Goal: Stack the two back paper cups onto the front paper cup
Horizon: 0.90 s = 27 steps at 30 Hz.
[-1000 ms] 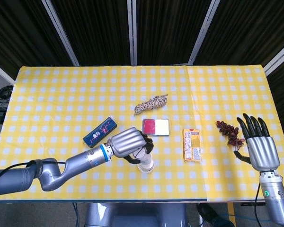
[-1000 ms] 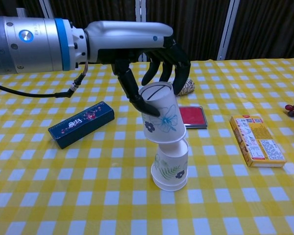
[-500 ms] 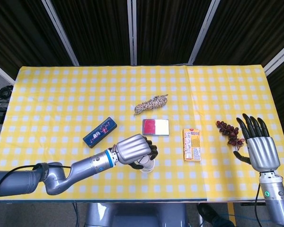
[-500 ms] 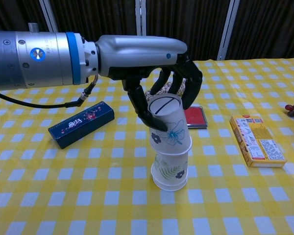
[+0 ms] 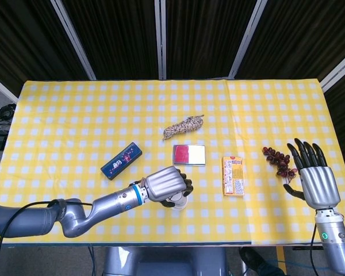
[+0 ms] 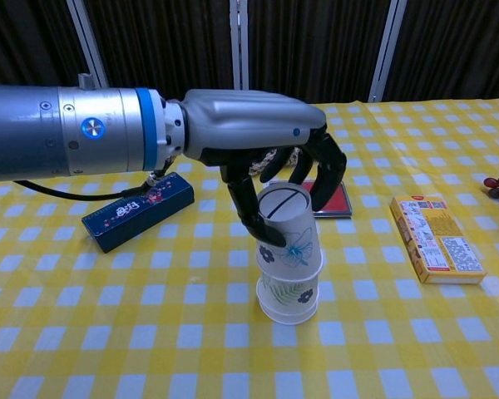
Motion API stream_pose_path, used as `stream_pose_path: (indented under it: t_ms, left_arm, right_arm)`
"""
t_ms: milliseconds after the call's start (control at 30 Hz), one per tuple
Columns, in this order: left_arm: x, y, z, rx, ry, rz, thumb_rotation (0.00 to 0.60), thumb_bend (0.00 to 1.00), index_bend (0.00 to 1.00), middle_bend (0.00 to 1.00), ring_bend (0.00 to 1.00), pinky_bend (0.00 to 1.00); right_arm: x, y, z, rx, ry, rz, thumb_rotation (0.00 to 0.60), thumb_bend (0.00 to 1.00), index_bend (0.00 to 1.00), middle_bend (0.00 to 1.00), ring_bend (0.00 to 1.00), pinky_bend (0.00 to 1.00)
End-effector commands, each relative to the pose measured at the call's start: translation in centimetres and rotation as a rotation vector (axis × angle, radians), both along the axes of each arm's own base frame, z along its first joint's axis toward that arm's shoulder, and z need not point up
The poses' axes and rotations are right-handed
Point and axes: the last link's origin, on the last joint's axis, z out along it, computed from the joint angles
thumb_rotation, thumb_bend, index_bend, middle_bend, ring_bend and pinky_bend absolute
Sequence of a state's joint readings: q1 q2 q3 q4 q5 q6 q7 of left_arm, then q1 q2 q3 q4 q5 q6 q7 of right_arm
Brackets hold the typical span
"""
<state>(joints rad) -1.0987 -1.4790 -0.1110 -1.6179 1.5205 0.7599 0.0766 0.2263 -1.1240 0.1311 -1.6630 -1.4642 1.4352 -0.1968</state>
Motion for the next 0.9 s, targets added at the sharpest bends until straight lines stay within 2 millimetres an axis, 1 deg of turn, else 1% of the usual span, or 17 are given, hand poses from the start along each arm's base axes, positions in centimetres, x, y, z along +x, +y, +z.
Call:
stream_pose_path:
  t_ms: [33, 133, 200, 267, 300, 367, 433, 500, 533, 600, 667, 733, 767, 833, 900]
  left_arm:
    - [-0.4, -0.2, -1.1, -0.006, 0.026, -0.007, 0.6, 0.16, 0.49, 0.42, 0.46, 0.55]
    - [-0.7, -0.3, -1.8, -0.011, 0.042, -0.007, 0.6, 0.15, 0.48, 0.41, 0.45, 0.54]
    - [-0.9, -0.3, -2.2, -0.009, 0.057, -0.011, 0.6, 0.1, 0.45, 0.39, 0.44, 0.53]
    - [-1.3, -0.4, -2.7, -0.013, 0.073, -0.01, 0.6, 0.04, 0.41, 0.35, 0.41, 0.51]
    - [-1.4, -0.4, -2.9, -0.018, 0.079, -0.005, 0.6, 0.01, 0.36, 0.32, 0.38, 0.49]
    - [-1.7, -0.6, -3.4, -0.035, 0.09, 0.007, 0.6, 0.0, 0.24, 0.25, 0.32, 0.44]
    - [-2.0, -0.7, -3.7, -0.045, 0.102, 0.012, 0.6, 0.0, 0.07, 0.12, 0.2, 0.34]
    - [-2.4, -0.6, -4.1, -0.052, 0.12, 0.022, 0.6, 0.0, 0.01, 0.03, 0.09, 0.25]
    - [-2.5, -0.6, -4.2, -0.054, 0.119, 0.03, 0.6, 0.0, 0.0, 0.0, 0.04, 0.19]
    - [-2.4, -0.3, -4.0, -0.043, 0.096, 0.044, 0.6, 0.0, 0.0, 0.0, 0.0, 0.12]
    - [-2.3, 0.1, -3.3, -0.007, 0.053, 0.05, 0.6, 0.0, 0.0, 0.0, 0.0, 0.07]
    - [-2.7, 0.7, -1.8, 0.058, 0.011, 0.065, 0.6, 0.0, 0.0, 0.0, 0.0, 0.02]
    - [-3.1, 0.9, -1.1, 0.088, -0.003, 0.081, 0.6, 0.0, 0.0, 0.0, 0.0, 0.01]
    - [-5.1, 1.6, 1.4, 0.21, -0.04, 0.16, 0.6, 0.0, 0.0, 0.0, 0.0, 0.0]
    - [-6.8, 1.4, 3.1, 0.285, -0.043, 0.228, 0.6, 0.0, 0.0, 0.0, 0.0, 0.0]
  right_arm:
    - [0.0, 0.0, 0.0, 0.003, -0.002, 0.001, 0.6, 0.0, 0.0, 0.0, 0.0, 0.0]
    - [0.0, 0.0, 0.0, 0.004, -0.003, 0.003, 0.6, 0.0, 0.0, 0.0, 0.0, 0.0]
    - [0.0, 0.0, 0.0, 0.006, -0.004, 0.002, 0.6, 0.0, 0.0, 0.0, 0.0, 0.0]
    - [0.0, 0.0, -0.1, 0.01, -0.005, 0.002, 0.6, 0.0, 0.0, 0.0, 0.0, 0.0]
    - [0.0, 0.1, -0.1, 0.012, -0.005, 0.002, 0.6, 0.0, 0.0, 0.0, 0.0, 0.0]
    - [0.1, 0.1, -0.2, 0.016, -0.006, 0.005, 0.6, 0.0, 0.0, 0.0, 0.0, 0.0]
    - [0.1, 0.1, -0.2, 0.017, -0.006, 0.008, 0.6, 0.0, 0.0, 0.0, 0.0, 0.0]
    - [0.2, 0.2, -0.2, 0.017, -0.008, 0.01, 0.6, 0.0, 0.0, 0.0, 0.0, 0.0]
    - [0.2, 0.2, -0.2, 0.018, -0.009, 0.01, 0.6, 0.0, 0.0, 0.0, 0.0, 0.0]
    - [0.2, 0.3, -0.2, 0.021, -0.011, 0.012, 0.6, 0.0, 0.0, 0.0, 0.0, 0.0]
    - [0.3, 0.3, -0.2, 0.023, -0.012, 0.013, 0.6, 0.0, 0.0, 0.0, 0.0, 0.0]
    - [0.3, 0.3, -0.2, 0.021, -0.014, 0.014, 0.6, 0.0, 0.0, 0.0, 0.0, 0.0]
    - [0.3, 0.3, -0.1, 0.02, -0.015, 0.015, 0.6, 0.0, 0.0, 0.0, 0.0, 0.0]
    - [0.4, 0.4, 0.1, 0.014, -0.02, 0.017, 0.6, 0.0, 0.0, 0.0, 0.0, 0.0]
    - [0.4, 0.4, 0.2, 0.013, -0.023, 0.02, 0.6, 0.0, 0.0, 0.0, 0.0, 0.0]
